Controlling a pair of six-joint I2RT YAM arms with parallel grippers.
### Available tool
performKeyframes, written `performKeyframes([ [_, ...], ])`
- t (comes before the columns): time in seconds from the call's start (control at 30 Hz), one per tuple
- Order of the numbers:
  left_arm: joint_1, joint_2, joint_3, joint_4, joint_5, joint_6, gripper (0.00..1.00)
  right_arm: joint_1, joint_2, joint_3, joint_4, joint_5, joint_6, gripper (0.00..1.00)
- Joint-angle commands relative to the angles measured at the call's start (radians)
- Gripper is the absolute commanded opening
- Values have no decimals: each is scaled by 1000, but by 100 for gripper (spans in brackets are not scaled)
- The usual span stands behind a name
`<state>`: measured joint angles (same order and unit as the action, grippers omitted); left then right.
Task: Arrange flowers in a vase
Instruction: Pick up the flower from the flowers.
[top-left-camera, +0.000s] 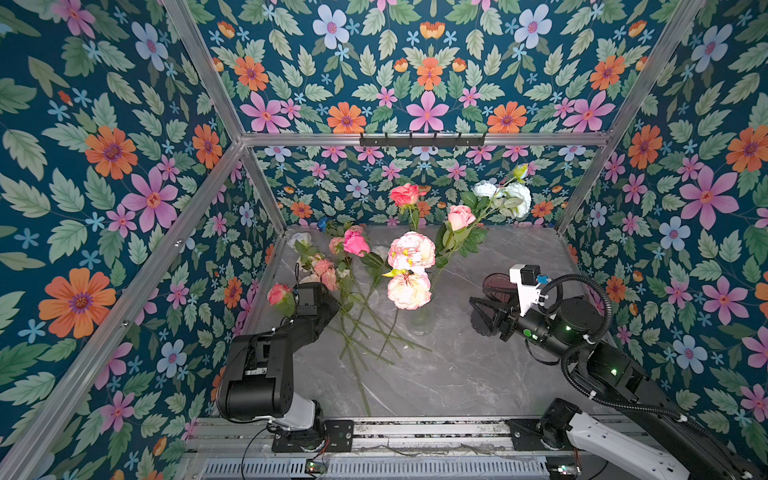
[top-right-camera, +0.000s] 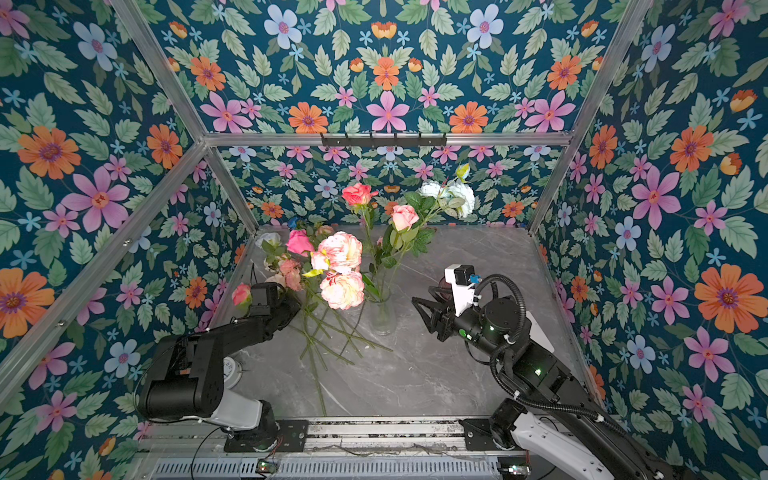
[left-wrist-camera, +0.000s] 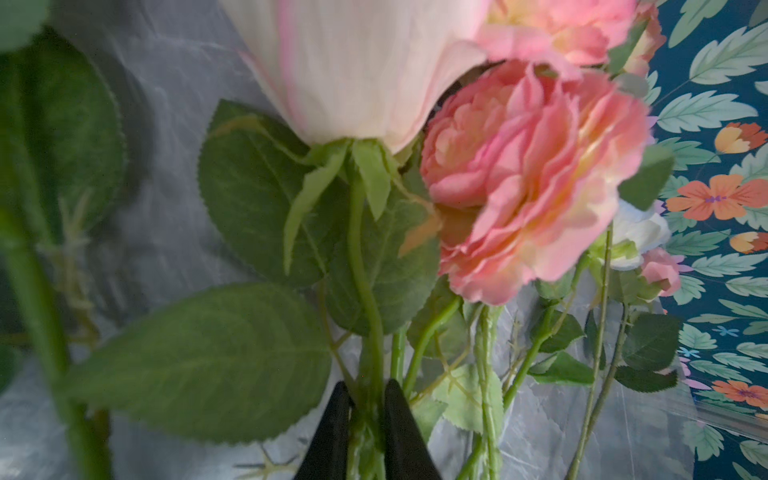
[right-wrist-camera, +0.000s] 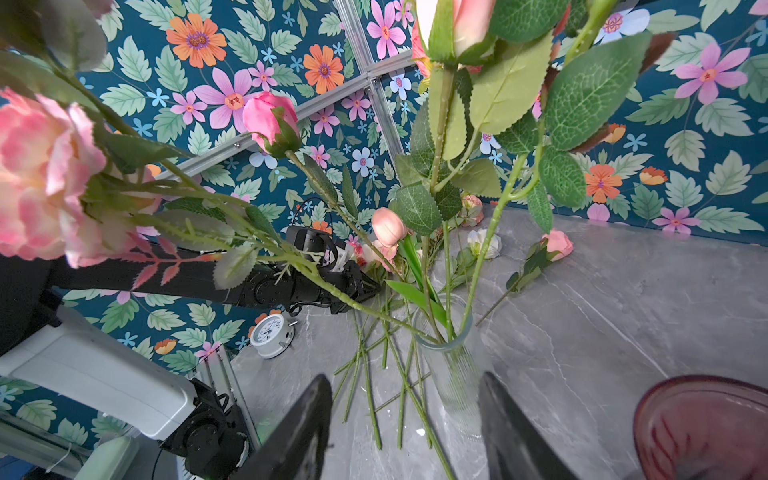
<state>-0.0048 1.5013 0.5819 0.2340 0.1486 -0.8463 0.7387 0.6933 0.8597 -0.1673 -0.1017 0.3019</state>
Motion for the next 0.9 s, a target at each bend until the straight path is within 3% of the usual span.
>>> performKeyframes([
  [0.0, 0, -4, 1, 13, -17, 9, 9, 1, -1, 1, 6, 11, -9, 57],
  [0.07, 1, -30, -1, 3, -18, 9, 0, 2, -3, 2, 4, 11, -10, 56],
  [0.43, 2, -276, -31, -201, -69, 69, 0, 1, -9, -4, 11, 17, -15, 56],
  [0.57, 2, -440, -38, -316, -131, 97, 0, 1, -13, 2, 0, 17, -17, 56],
  [0.77, 2, -689, 77, -456, -225, 151, 0, 1, -13, 23, 0, 14, -14, 56],
  [0.87, 1, -773, 158, -480, -191, 184, 0, 1, -10, 52, -23, 14, -21, 56],
])
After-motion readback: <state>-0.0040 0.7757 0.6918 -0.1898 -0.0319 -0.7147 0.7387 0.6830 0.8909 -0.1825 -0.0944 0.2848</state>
